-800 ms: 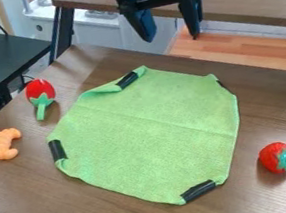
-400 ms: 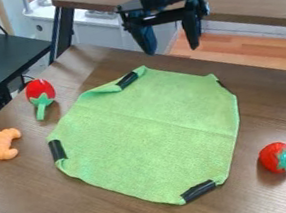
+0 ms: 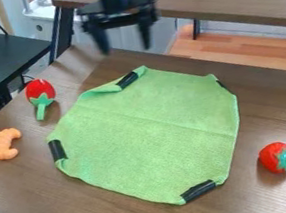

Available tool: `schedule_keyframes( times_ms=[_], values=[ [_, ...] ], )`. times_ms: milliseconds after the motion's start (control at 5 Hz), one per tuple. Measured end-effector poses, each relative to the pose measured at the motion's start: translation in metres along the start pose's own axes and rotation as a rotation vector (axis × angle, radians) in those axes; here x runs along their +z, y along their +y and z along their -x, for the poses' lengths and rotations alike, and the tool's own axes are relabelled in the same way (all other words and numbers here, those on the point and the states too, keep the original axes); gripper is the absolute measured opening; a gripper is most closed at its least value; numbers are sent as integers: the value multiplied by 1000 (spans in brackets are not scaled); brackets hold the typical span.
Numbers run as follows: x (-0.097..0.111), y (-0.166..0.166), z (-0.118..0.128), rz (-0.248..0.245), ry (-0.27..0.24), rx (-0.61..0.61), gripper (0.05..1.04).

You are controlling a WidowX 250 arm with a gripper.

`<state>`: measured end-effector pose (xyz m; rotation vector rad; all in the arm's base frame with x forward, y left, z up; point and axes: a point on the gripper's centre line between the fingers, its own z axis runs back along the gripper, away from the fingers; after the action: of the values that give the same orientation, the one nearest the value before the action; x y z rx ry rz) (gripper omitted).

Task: Put the yellow thing to the left edge of the cloth

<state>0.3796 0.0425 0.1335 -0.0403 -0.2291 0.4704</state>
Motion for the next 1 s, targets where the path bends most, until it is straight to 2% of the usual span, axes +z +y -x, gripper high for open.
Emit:
schedule_keyframes(
  times_ms=[200, 400, 600, 800, 1000],
  values=[
    [-14, 46, -8, -42, 54, 12, 1001],
    [-21, 95, -9, -39, 73, -81, 1001],
    [-32, 147, 0, -41, 79, -169, 1001],
    [-37, 184, 0, -27, 59, -265, 1001],
    [-56, 220, 10, -52, 51, -335, 1001]
  ],
)
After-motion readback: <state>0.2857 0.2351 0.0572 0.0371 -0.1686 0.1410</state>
